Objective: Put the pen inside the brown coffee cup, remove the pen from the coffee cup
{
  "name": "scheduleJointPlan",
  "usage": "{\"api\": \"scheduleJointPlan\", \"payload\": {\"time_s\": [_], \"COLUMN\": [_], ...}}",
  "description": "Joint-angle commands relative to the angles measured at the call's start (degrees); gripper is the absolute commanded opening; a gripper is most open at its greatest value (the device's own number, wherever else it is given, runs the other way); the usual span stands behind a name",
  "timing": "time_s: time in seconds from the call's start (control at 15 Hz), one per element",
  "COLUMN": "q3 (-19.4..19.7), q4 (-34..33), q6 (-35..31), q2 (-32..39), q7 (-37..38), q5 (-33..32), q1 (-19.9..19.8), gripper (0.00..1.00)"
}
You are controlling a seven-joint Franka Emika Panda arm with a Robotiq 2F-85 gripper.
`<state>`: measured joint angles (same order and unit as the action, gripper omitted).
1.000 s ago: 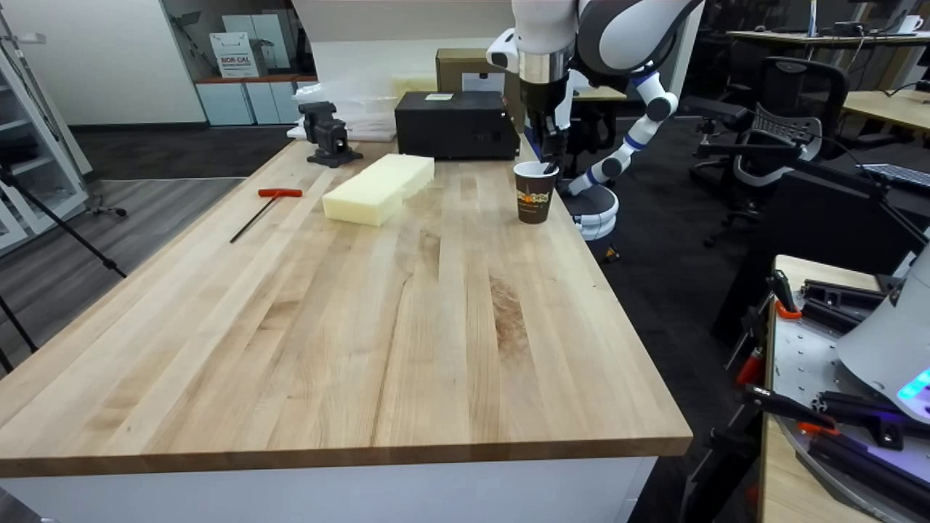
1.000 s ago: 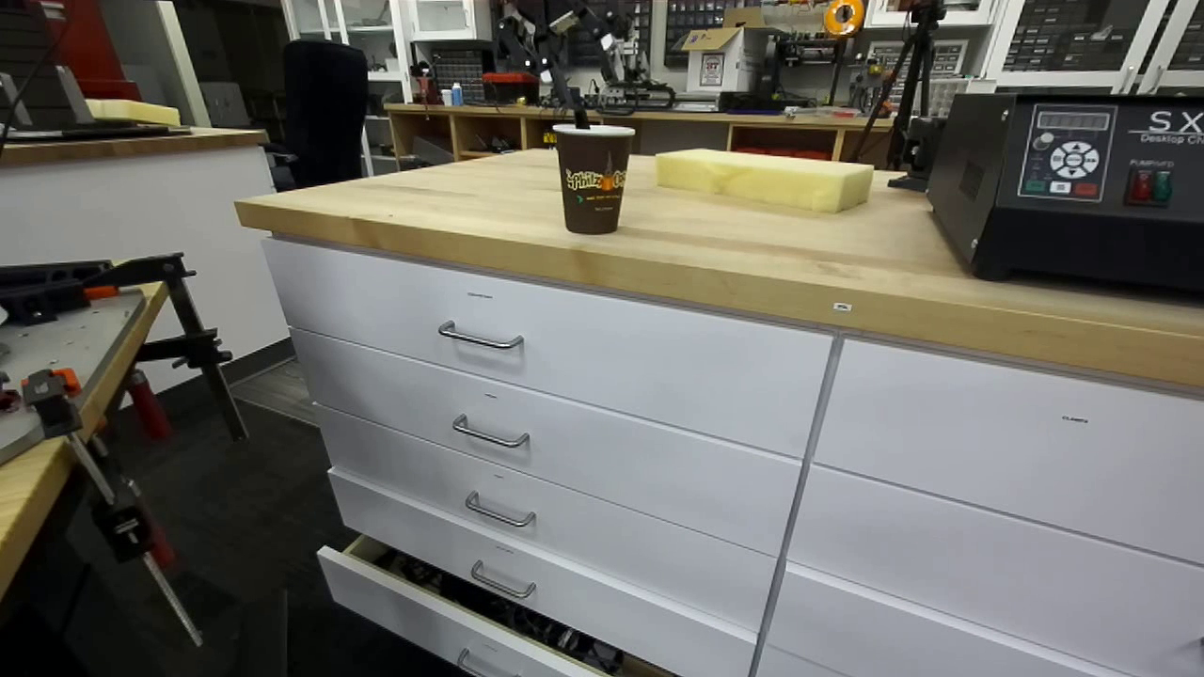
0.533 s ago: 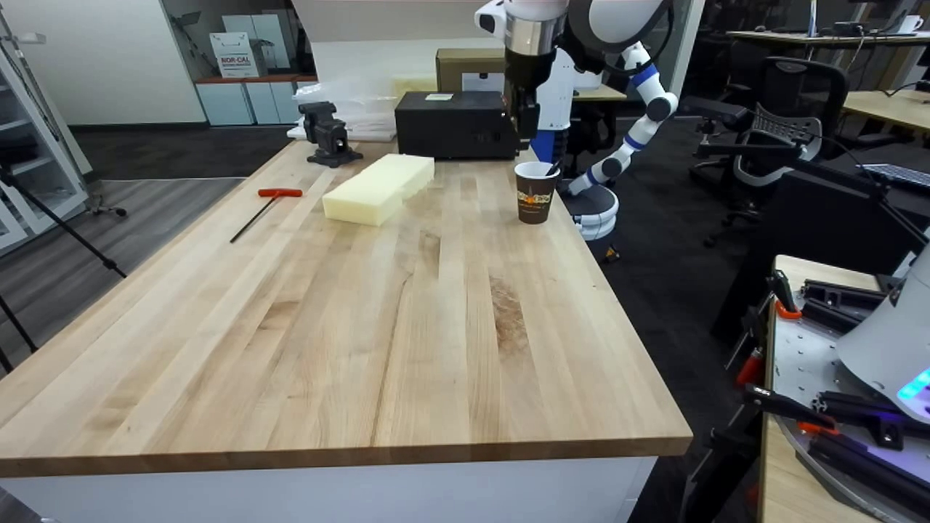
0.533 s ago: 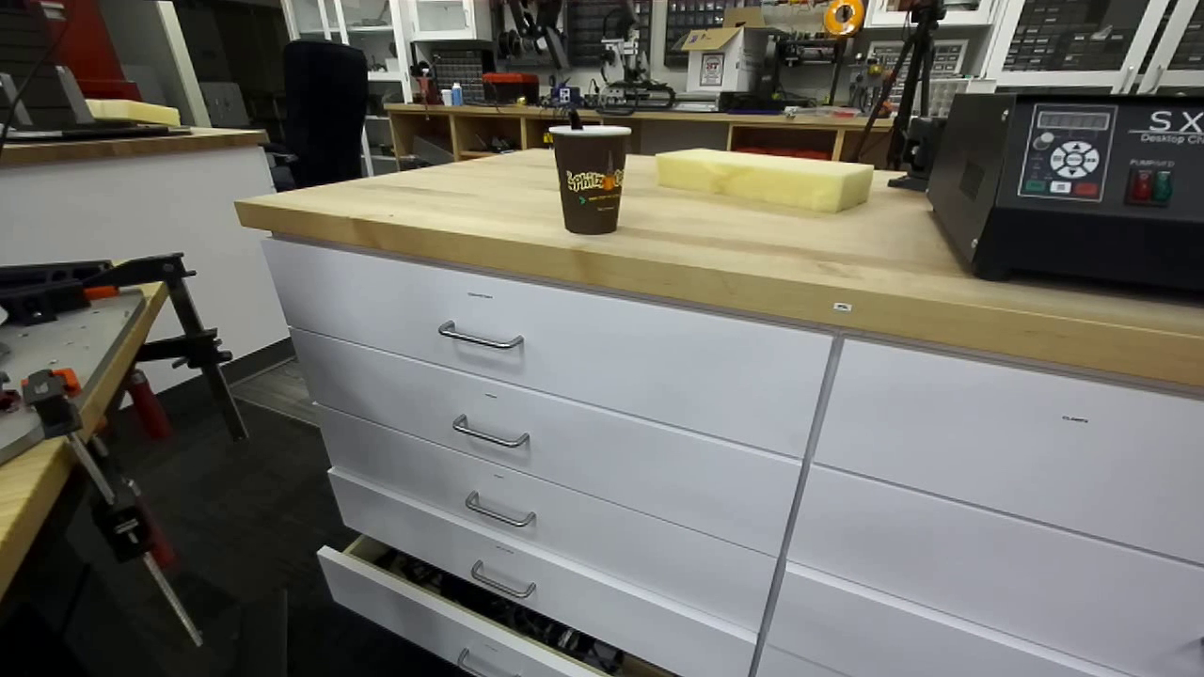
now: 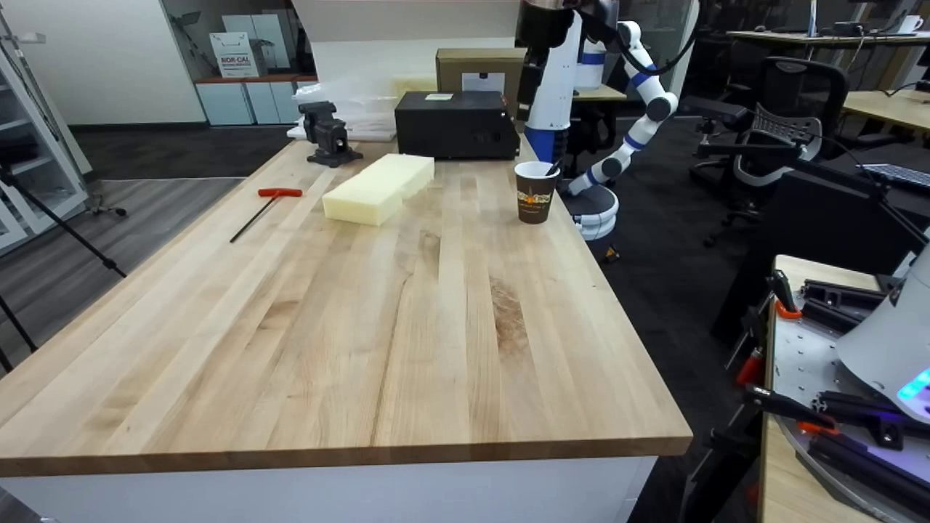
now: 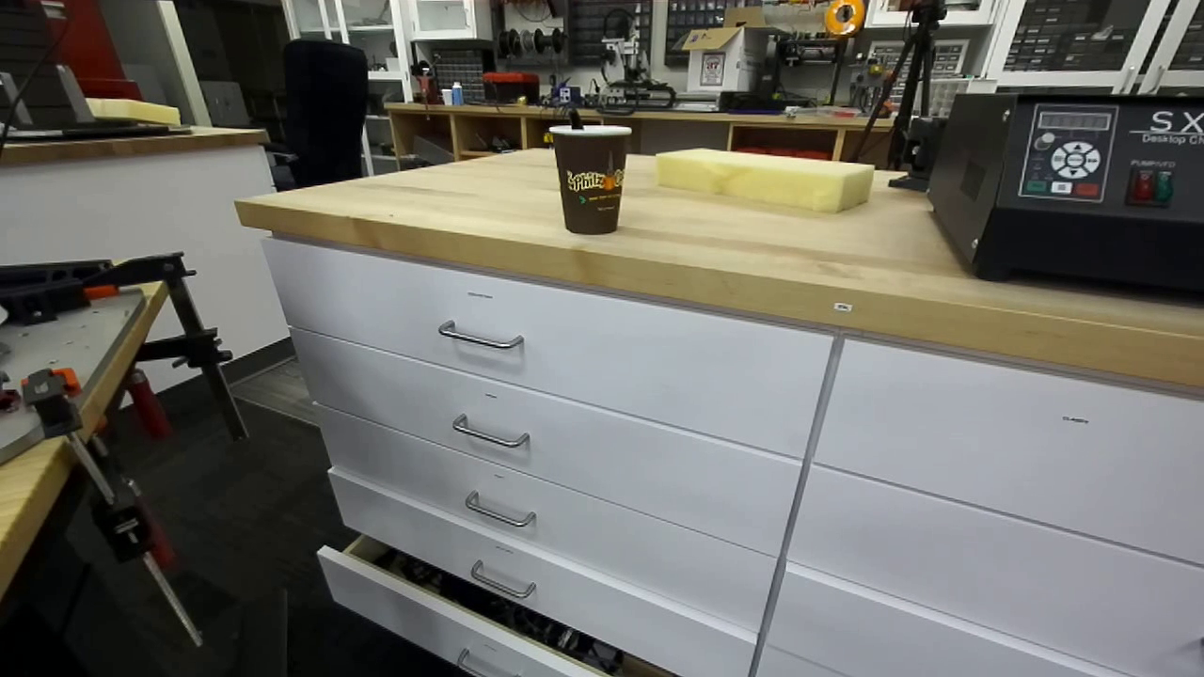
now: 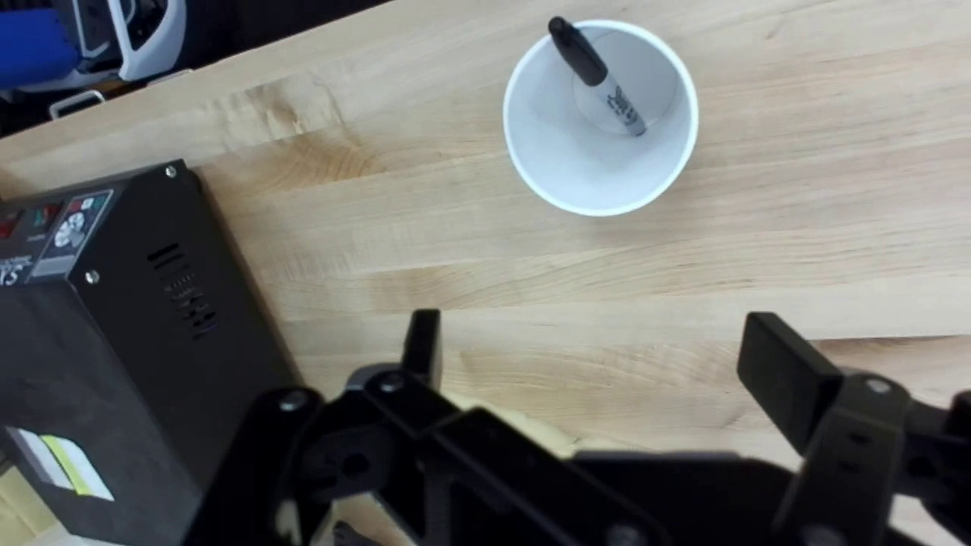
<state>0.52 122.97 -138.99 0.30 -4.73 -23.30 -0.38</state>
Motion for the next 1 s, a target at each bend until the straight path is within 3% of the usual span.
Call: {"api": "scheduleJointPlan", "payload": {"time_s": [0.0, 0.6, 0.93], "q3": [1.2, 4.3, 4.9], "q4": [4.9, 10.3, 10.4], "q6": [1.3, 6.2, 6.4], "q2": [-5.2, -8.4, -7.6], "q7": [2.8, 5.8, 5.0], "q5": [6.3, 21.7, 26.0], "q1": [-1.2, -3.2, -3.4], "gripper": [1.00, 1.00, 1.00]}}
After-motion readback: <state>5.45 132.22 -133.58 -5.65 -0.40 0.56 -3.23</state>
